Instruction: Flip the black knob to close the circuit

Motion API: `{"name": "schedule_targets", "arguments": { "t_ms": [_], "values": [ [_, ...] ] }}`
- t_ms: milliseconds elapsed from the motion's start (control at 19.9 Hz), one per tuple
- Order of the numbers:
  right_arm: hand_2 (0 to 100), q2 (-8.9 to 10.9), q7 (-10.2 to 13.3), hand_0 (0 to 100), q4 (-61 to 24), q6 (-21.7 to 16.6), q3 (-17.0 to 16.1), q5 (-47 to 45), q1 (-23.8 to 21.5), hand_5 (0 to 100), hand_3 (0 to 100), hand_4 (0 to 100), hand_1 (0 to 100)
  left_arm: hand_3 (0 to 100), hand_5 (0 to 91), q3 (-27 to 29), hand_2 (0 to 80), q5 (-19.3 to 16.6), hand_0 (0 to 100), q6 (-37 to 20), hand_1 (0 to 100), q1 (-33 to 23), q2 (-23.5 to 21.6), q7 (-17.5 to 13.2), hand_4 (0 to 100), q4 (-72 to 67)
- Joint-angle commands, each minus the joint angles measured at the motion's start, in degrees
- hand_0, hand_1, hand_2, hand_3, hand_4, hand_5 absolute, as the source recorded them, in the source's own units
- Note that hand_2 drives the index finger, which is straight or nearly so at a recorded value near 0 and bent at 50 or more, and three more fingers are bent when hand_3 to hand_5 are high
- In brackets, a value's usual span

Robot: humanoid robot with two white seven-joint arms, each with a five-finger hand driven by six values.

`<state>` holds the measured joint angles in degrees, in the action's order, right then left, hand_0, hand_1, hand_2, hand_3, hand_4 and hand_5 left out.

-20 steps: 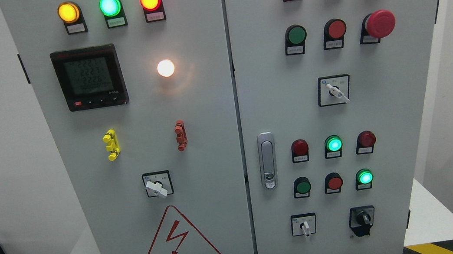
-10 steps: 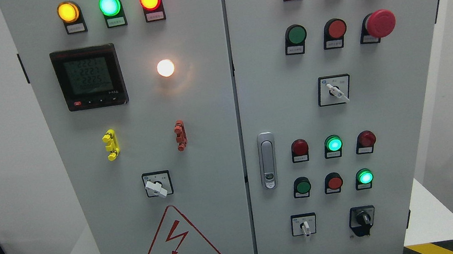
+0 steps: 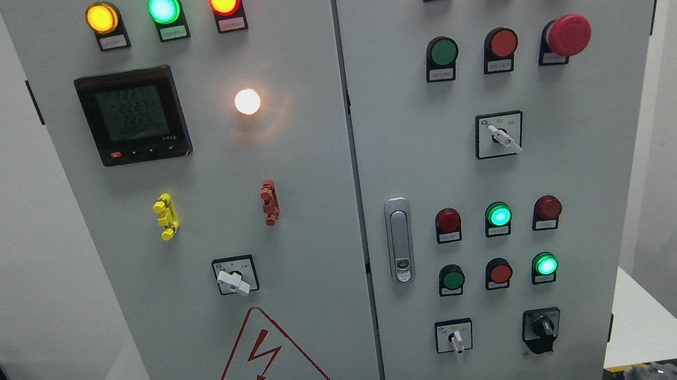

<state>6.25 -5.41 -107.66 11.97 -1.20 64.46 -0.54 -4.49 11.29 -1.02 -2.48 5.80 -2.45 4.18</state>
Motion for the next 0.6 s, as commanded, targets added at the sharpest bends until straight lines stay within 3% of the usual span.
{"name": "schedule_targets", "arguments": {
  "t_ms": [0,301,553],
  "values": [
    [92,-2.65,-0.5,0,1.7,0.0,4.4,2.4,1.5,87,100,87,10,0,0.0,0.0,0.0,0.0,12,0.0,56,-0.1,0.0,0.0,0,0.0],
    [92,-2.47,-2.1,0,4.8,-0.4,-0.3,1.7,4.6,87,100,87,10,0,0.0,0.0,0.0,0.0,12,0.0,56,0.0,-0.1,0.0,0,0.0],
    [92,-2.29,-2.2,0,6.3,-0.4,-0.5,1.6,6.4,87,100,88,10,0,0.0,0.0,0.0,-0.1,12,0.0,56,0.0,0.0,0.0,0,0.0]
  ]
}}
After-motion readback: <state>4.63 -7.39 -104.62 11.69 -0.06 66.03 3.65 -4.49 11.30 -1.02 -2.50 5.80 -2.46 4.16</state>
